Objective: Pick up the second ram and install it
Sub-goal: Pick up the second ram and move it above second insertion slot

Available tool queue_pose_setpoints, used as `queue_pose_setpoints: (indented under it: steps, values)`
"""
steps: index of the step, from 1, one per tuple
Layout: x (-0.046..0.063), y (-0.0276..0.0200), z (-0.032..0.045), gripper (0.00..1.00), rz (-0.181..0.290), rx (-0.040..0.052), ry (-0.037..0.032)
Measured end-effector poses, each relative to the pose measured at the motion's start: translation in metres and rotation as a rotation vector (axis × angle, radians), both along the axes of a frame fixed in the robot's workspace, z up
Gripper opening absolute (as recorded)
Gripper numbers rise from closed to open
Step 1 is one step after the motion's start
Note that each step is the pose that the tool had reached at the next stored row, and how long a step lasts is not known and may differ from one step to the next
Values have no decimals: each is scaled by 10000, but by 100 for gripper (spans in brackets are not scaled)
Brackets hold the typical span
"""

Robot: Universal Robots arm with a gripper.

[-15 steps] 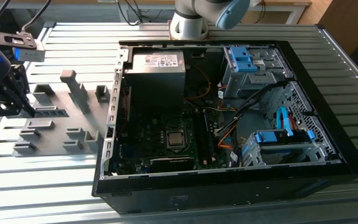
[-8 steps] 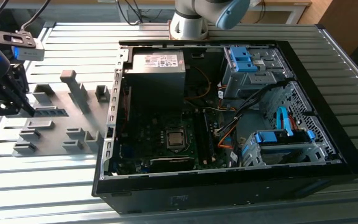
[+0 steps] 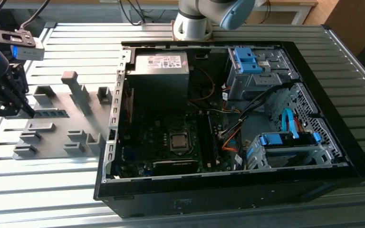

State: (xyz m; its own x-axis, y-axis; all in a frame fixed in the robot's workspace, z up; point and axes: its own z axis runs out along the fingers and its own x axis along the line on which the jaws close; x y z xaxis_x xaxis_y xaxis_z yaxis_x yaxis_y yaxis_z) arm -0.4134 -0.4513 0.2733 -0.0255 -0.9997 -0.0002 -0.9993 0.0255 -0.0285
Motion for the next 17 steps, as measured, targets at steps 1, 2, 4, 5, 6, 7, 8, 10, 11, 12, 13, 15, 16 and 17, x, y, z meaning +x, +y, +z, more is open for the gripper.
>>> queue_pose_setpoints:
  steps: [1,2,4,5,6,7,8,10,11,12,13,15,16,17]
  values:
    - [0,0,2,14,0,0,1]
    - [0,0,5,14,0,-1,2]
    - [0,0,11,14,0,-1,1]
    - [0,0,20,14,0,-1,1]
    - [0,0,25,14,0,-1,2]
    - [0,0,30,14,0,-1,1]
    - [0,0,34,14,0,0,1]
    - [0,0,45,14,1,1,-1]
    - [0,0,49,14,1,0,0]
    - [0,0,51,14,0,0,0]
    - [0,0,53,14,0,0,0]
    - [0,0,58,14,0,0,0]
    - [0,0,60,14,0,0,0]
    - [0,0,62,14,0,0,0]
